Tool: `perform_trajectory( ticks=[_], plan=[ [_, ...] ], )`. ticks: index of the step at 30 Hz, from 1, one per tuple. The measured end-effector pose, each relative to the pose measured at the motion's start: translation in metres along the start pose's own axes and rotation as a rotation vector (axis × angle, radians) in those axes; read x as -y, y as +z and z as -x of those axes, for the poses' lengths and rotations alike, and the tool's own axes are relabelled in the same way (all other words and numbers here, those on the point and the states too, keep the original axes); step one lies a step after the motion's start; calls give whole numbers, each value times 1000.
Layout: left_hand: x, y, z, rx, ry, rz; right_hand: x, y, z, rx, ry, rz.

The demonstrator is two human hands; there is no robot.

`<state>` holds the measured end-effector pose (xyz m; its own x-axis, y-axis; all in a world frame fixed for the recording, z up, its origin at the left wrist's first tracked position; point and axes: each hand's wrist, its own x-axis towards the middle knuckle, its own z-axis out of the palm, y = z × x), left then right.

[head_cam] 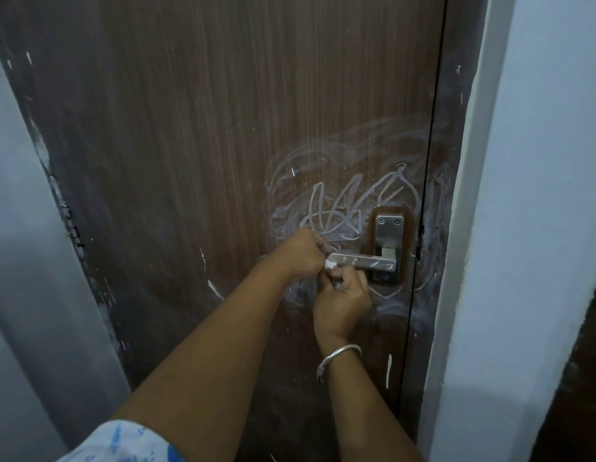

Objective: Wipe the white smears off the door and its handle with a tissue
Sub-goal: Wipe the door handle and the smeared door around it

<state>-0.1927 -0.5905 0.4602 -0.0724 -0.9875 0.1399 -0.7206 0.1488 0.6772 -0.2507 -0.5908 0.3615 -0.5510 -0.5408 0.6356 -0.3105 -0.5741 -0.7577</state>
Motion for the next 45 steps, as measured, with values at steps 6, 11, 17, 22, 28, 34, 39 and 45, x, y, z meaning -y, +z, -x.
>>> perform_trajectory(
  ticks=[6, 11, 17, 22, 28, 34, 39, 45],
  plan=[
    [0, -1, -1, 20, 16, -55, 8, 6, -8, -87, 129, -175],
    [1, 0, -3, 4, 7, -58, 9, 7, 2, -167, 301, -209],
    [3, 5, -2, -3, 36, -29, 12, 8, -3, -171, 390, -297],
    [2, 3, -4, 8, 62, -108, 15, 7, -4, -138, 330, -341],
    [8, 1, 0, 30, 96, 2, 9, 5, -7, -174, 310, -303],
    [8, 0, 0, 79, 101, -33, 8, 1, -11, -177, 338, -324],
    [7, 0, 2, 87, 108, -63, 10, 2, -26, -160, 340, -277],
    [4, 2, 4, 82, 100, -131, 4, -1, -4, -133, 256, -195]
  ],
)
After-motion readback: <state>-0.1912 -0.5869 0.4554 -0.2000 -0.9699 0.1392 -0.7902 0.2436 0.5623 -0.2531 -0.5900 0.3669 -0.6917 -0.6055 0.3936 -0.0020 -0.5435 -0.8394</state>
